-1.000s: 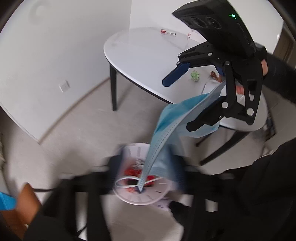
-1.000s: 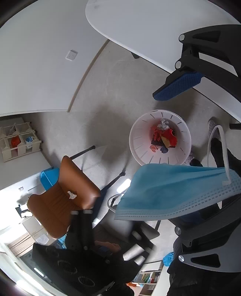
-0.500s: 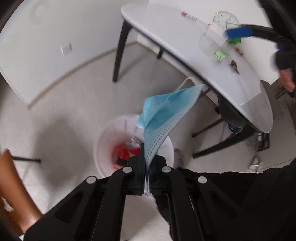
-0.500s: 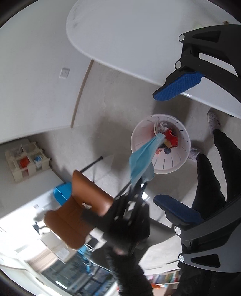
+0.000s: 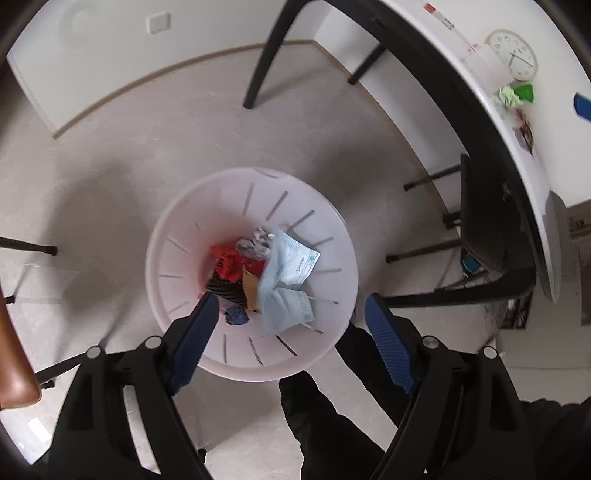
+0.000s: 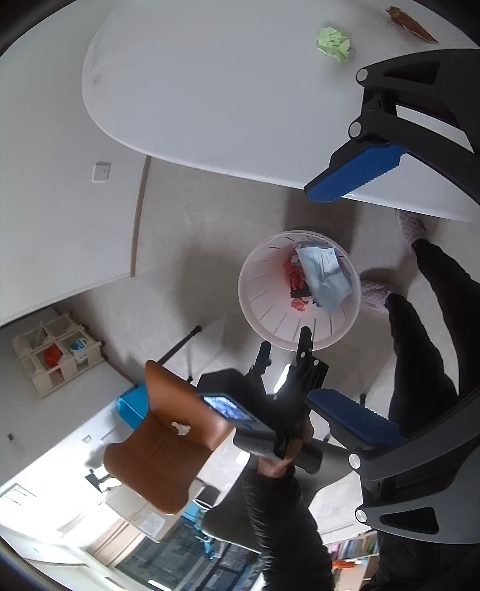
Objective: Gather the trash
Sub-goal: 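Grasp the green crumpled paper with the left tool while the right tool reaches the brown wrapper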
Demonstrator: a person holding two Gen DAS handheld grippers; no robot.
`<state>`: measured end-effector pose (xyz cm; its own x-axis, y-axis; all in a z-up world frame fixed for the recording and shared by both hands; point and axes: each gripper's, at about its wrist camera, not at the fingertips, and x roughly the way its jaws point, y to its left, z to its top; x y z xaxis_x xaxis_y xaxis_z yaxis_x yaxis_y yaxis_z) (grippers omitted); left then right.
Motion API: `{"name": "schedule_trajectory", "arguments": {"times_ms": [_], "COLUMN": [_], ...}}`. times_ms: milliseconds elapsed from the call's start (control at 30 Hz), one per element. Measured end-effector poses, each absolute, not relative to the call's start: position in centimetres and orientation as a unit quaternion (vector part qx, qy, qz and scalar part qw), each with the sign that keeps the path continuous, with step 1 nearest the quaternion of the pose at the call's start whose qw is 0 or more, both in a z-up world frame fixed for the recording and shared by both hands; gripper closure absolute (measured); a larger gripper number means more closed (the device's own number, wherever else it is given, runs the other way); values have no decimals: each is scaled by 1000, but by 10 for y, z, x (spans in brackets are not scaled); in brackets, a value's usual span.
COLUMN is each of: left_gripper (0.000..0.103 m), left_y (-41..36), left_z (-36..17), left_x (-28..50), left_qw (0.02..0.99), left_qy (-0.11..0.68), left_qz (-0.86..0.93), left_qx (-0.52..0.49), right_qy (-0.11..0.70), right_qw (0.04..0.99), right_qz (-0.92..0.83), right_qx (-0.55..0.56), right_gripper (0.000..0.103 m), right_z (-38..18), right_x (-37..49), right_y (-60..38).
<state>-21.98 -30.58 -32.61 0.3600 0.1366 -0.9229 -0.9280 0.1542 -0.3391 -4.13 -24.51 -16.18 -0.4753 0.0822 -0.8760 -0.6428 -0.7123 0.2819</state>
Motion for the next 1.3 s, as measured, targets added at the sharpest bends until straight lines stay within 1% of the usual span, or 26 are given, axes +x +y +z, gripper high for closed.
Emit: {"name": "schedule_trajectory", "arguments": {"times_ms": [33, 67, 100, 167, 233, 267, 433, 533, 633, 767, 900, 1100, 1300], "left_gripper": [25, 23, 16, 10, 8, 8, 8, 8, 8, 8, 8, 8, 8], "left_y": [-306, -306, -306, -304, -304, -305, -299, -289, -274, -255, -240, -218, -187], "left_z": [-312, -300, -290, -254, -216, -193, -115, -85, -69, -70, -84, -100, -142], "left_x": [-221, -222, -222, -222, -215, -208, -169, -134, -97, -44, 2, 44, 83], "left_qw": [649, 645, 639, 626, 627, 631, 644, 660, 685, 705, 712, 705, 696], "left_qy": [386, 385, 385, 387, 383, 377, 352, 347, 339, 351, 368, 381, 392], "left_qz": [423, 435, 446, 483, 511, 525, 565, 569, 549, 522, 505, 500, 502], "left_qx": [-501, -498, -494, -474, -447, -430, -378, -347, -338, -327, -320, -328, -331], "right_qy": [307, 307, 309, 314, 317, 318, 314, 315, 319, 335, 343, 358, 371], "right_qw": [231, 237, 247, 263, 287, 299, 371, 412, 453, 492, 510, 512, 538], "right_qz": [804, 806, 809, 812, 814, 815, 811, 798, 777, 747, 731, 725, 688], "right_qx": [-453, -447, -436, -416, -392, -381, -325, -306, -300, -298, -298, -290, -315], "right_gripper": [2, 2, 2, 2, 2, 2, 2, 2, 2, 2, 2, 2, 2], "right_z": [-159, -157, -150, -140, -125, -117, -75, -63, -62, -73, -81, -94, -119], "right_x": [-37, -34, -28, -17, 0, 8, 68, 110, 155, 210, 249, 285, 304], "right_y": [-245, -245, -244, -244, -245, -245, -253, -255, -256, -252, -244, -227, -215]}}
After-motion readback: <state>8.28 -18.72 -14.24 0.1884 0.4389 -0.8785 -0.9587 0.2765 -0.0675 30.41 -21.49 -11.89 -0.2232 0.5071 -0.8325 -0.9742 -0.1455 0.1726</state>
